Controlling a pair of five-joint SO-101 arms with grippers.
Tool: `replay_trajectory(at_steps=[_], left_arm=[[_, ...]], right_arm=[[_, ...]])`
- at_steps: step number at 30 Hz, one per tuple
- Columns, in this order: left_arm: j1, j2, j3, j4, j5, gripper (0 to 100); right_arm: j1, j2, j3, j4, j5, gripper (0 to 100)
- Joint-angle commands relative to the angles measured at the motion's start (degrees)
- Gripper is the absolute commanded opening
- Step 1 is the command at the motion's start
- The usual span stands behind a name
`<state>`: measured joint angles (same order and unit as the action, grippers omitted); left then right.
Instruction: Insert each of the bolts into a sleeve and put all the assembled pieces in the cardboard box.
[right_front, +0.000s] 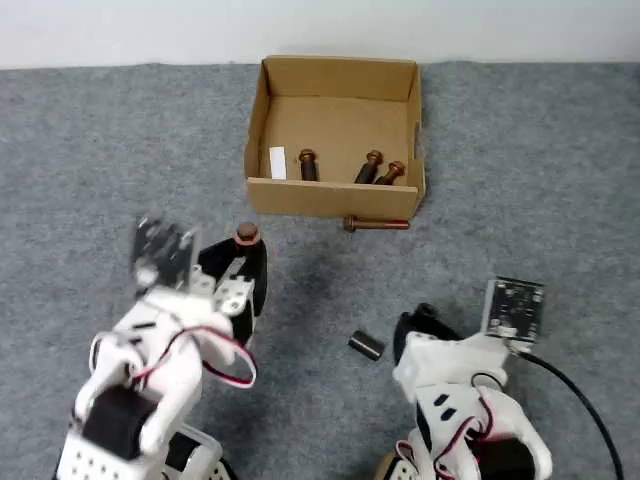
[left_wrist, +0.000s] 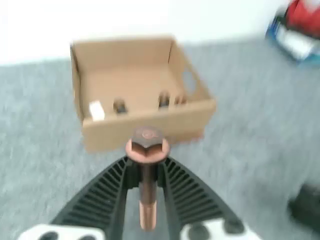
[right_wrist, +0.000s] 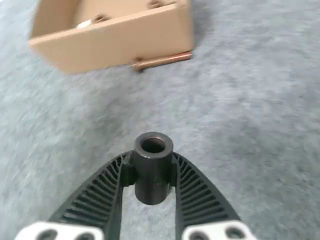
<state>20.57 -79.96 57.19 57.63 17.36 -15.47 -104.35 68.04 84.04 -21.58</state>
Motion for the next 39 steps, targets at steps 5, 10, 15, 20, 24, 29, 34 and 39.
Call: replay_trajectory(at_steps=[5,10,15,20,24,29,34,39], left_arm=[[3.6,-22.86,12.53,-9.14,0.7,1],[6.07,-23.56,13.14,-9.49,5.36,1],[10.2,-23.56,12.62,-9.32,11.16,1],[15.03,-23.56,12.62,-9.32,15.3,1],[16.09,-23.56,12.62,-9.41,15.47,1],[16.18,-23.3,12.88,-9.41,15.47,1],[16.18,-23.21,13.05,-9.23,15.47,1],[16.26,-23.21,15.25,-9.23,15.47,1]], right_arm=[[-10.33,0.57,-0.09,-5.93,8.18,0.8],[-19.12,0.66,1.67,-10.15,10.99,0.8],[-25.01,0.66,2.46,-14.2,15.91,0.8],[-27.74,0.66,4.31,-17.45,19.16,0.8],[-27.91,0.66,4.66,-18.59,20.66,0.8],[-28.0,0.66,4.66,-18.59,23.38,0.8],[-28.0,0.66,4.66,-18.59,23.74,0.8],[-28.0,0.66,4.4,-18.59,26.11,0.8]])
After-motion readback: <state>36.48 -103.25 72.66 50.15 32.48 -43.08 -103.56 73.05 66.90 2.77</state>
